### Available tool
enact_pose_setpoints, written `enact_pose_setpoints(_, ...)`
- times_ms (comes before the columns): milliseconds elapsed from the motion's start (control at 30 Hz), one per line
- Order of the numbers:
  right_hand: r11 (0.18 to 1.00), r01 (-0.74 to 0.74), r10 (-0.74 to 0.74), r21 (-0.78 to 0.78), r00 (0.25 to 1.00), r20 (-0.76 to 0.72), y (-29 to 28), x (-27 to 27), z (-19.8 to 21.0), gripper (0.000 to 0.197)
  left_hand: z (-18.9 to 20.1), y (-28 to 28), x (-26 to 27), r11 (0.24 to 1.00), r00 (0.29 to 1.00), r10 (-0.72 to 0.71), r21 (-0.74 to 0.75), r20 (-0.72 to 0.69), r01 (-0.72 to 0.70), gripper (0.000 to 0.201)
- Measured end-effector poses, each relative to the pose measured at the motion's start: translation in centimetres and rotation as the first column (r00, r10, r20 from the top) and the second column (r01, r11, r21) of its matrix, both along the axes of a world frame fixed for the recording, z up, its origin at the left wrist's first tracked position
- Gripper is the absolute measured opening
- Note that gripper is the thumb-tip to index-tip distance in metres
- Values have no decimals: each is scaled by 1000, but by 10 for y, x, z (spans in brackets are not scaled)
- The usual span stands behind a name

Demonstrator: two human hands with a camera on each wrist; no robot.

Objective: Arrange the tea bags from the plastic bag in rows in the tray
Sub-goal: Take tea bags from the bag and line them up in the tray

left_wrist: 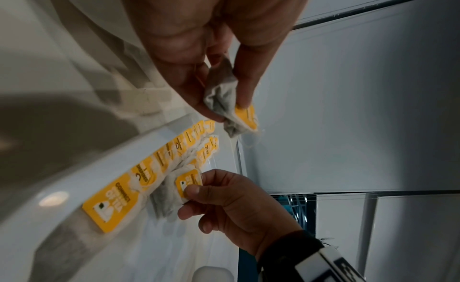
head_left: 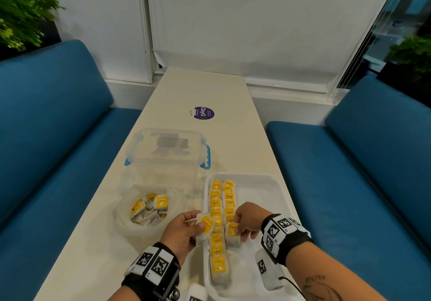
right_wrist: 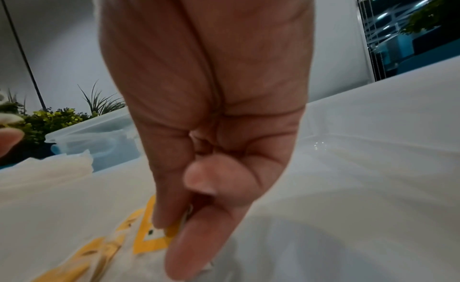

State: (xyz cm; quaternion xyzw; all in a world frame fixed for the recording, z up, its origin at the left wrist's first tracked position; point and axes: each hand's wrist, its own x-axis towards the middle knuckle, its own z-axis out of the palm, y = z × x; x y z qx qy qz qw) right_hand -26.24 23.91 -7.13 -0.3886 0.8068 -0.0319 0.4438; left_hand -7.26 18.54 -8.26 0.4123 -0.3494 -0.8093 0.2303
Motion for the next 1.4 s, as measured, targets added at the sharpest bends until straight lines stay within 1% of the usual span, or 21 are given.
enact_pose_setpoints(100, 1000, -17, 17, -8, 999, -36, -4, 2, -3, 24, -4, -2, 2, 1000, 1000, -4, -1, 2, 4, 24)
enact_pose_setpoints(200, 997, -73, 73, 5, 988, -138, -5, 5, -1, 28, -6, -3, 3, 1000, 1000, -1, 0, -3, 1, 24)
enact_pose_setpoints(233, 996, -87, 84, -10, 978, -190, -5, 6, 1, 29, -7, -4, 3, 1000, 1000, 0, -2, -7, 0, 25)
enact_pose_setpoints(267, 995, -89, 73, -56, 968, -240, -6, 6, 3, 27, -7, -4, 3, 1000, 1000, 2, -6, -9, -2, 25)
enact_pose_setpoints(300, 989, -69, 32, -132, 963, -267, -6, 6, 5, 26, -6, -5, 3, 1000, 1000, 5, -12, -10, -5, 25)
enact_pose_setpoints(333, 973, -23, -36, -228, 967, -251, -6, 7, 8, 25, -6, -5, 2, 1000, 1000, 9, -18, -12, -10, 25)
enact_pose_setpoints(367, 947, 35, -102, -320, 976, -193, -6, 9, 12, 25, -5, -6, 1, 1000, 1000, 17, -24, -18, -17, 25)
enact_pose_setpoints(400, 923, 89, -138, -375, 985, -106, -6, 12, 18, 26, -4, -6, 0, 999, 999, 24, -31, -26, -25, 25)
enact_pose_setpoints(433, 912, 125, -136, -390, 991, 0, -6, 17, 24, 28, -4, -6, -1, 999, 999, 32, -38, -31, -33, 26)
enact_pose_setpoints(500, 913, 146, -76, -380, 978, 194, -4, 28, 36, 26, -2, -5, -3, 998, 999, 26, -56, -42, -28, 26)
enact_pose_setpoints(567, 908, 135, -13, -397, 955, 297, 0, 37, 44, 18, 0, -3, -5, 998, 998, 11, -68, -54, -14, 27)
enact_pose_setpoints(600, 902, 137, -2, -410, 950, 312, 1, 39, 45, 16, 2, -2, -6, 997, 998, 4, -71, -64, -9, 27)
enact_pose_setpoints(667, 888, 153, -11, -434, 950, 313, 5, 40, 46, 18, 6, 1, -8, 997, 997, -4, -76, -76, -1, 26)
enact_pose_setpoints(800, 862, 194, -42, -468, 948, 317, 12, 38, 46, 22, 10, 6, -11, 998, 997, -11, -62, -73, 6, 14)
enact_pose_setpoints(867, 852, 211, -54, -479, 946, 321, 15, 37, 46, 21, 10, 9, -12, 999, 999, -4, -44, -47, 2, 11)
enact_pose_setpoints(967, 846, 235, -68, -478, 938, 341, 22, 36, 46, 18, 10, 15, -11, 1000, 1000, -13, -28, -8, 13, 10)
enact_pose_setpoints(1133, 849, 218, -48, -481, 939, 339, 33, 37, 46, 15, 8, 21, -6, 998, 998, -33, -46, 47, 35, 12)
enact_pose_setpoints(1267, 845, 223, -50, -485, 938, 344, 40, 39, 47, 15, 9, 25, -5, 998, 998, -21, -52, 54, 24, 12)
enact_pose_setpoints(1400, 851, 202, -57, -486, 953, 296, 46, 38, 51, 17, 13, 29, -5, 999, 998, -16, -48, 53, 19, 13)
